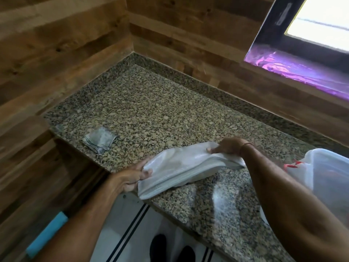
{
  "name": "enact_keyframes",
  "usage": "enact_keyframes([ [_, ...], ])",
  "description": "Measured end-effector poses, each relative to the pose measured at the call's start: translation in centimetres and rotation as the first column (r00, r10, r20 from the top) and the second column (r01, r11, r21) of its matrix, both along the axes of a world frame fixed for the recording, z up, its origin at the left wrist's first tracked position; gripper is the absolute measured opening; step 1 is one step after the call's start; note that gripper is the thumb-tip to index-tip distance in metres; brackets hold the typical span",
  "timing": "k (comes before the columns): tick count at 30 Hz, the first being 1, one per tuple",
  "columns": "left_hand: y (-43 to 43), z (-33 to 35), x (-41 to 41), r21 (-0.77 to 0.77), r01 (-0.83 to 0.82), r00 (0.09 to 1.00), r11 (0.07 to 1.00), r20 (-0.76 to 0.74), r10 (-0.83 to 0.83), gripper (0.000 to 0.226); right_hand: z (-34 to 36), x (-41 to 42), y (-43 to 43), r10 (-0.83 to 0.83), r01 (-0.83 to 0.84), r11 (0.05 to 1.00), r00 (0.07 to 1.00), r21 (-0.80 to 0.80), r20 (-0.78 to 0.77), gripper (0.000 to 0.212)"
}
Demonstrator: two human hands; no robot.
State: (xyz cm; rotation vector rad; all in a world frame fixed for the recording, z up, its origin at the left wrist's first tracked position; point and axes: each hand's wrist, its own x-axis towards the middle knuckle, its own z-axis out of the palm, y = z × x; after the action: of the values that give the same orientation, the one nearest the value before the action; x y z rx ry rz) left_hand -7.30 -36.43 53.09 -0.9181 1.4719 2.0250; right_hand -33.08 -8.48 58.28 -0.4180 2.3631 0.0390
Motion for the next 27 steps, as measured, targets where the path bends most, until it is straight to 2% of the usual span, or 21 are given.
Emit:
enact_keyframes([
  [3,-0.6,-0.1,-0.5,0.078,0.061,0.998,0.995,-0.015,-0.06,0.056,-0.7,0.4,1.0,-0.047,0.053,0.986,0.998,-0.16,0.044,0.064],
  [5,-0.7,0.3,-1.6,0.051,0.123,0.992,0.991,0.02,-0.124,0.058,-1.1,0.8,1.5,-0.139,0.158,0.944,0.987,-0.288,0.087,0.046],
  [7,0.1,0.3,-2.7,-0.168,0.108,0.993,0.98,0.069,-0.097,0.058,-1.5,1.3,1.6,-0.149,0.17,0.921,0.985,-0.349,0.086,0.038],
  [9,1.1,-0.6,-3.1,-0.414,0.014,0.999,0.91,0.04,0.002,0.053,-1.7,1.4,1.7,-0.133,0.142,0.915,0.99,-0.378,0.051,0.034],
  [10,1.3,-1.3,-3.1,-0.471,-0.029,0.999,0.882,0.012,0.039,0.048,-1.8,1.5,1.8,-0.136,0.137,0.908,0.99,-0.397,0.03,0.031],
  [14,0.7,-3.1,-2.9,-0.525,-0.124,0.992,0.842,-0.033,0.125,0.038,-3.1,2.4,3.0,-0.168,0.118,0.828,0.985,-0.548,-0.041,0.014],
  [16,0.1,-3.2,-3.2,-0.527,-0.08,0.996,0.846,-0.013,0.086,0.041,-3.9,3.0,3.4,-0.247,0.195,0.771,0.969,-0.606,-0.001,0.008],
  [18,-0.6,-3.7,-3.5,-0.462,0.017,1.0,0.886,0.031,-0.003,0.048,-4.4,3.2,3.5,-0.337,0.346,0.752,0.933,-0.561,0.125,0.033],
  [20,-1.5,-3.9,-3.7,-0.396,0.141,0.989,0.907,0.097,-0.111,0.053,-4.0,3.0,3.6,-0.365,0.431,0.817,0.901,-0.384,0.236,0.062],
  [22,-2.2,-4.1,-3.9,-0.339,0.208,0.975,0.918,0.146,-0.167,0.056,-3.4,2.8,3.4,-0.419,0.568,0.787,0.779,-0.241,0.467,0.078],
  [24,-2.3,-4.0,-3.9,-0.3,0.224,0.969,0.927,0.171,-0.178,0.058,-3.1,2.9,3.0,-0.418,0.629,0.758,0.672,-0.173,0.612,0.082],
  [27,-1.8,-3.9,-4.1,-0.206,0.117,0.98,0.971,0.183,-0.079,0.056,-3.5,3.6,2.4,-0.367,0.607,0.765,0.685,-0.214,0.63,0.067],
])
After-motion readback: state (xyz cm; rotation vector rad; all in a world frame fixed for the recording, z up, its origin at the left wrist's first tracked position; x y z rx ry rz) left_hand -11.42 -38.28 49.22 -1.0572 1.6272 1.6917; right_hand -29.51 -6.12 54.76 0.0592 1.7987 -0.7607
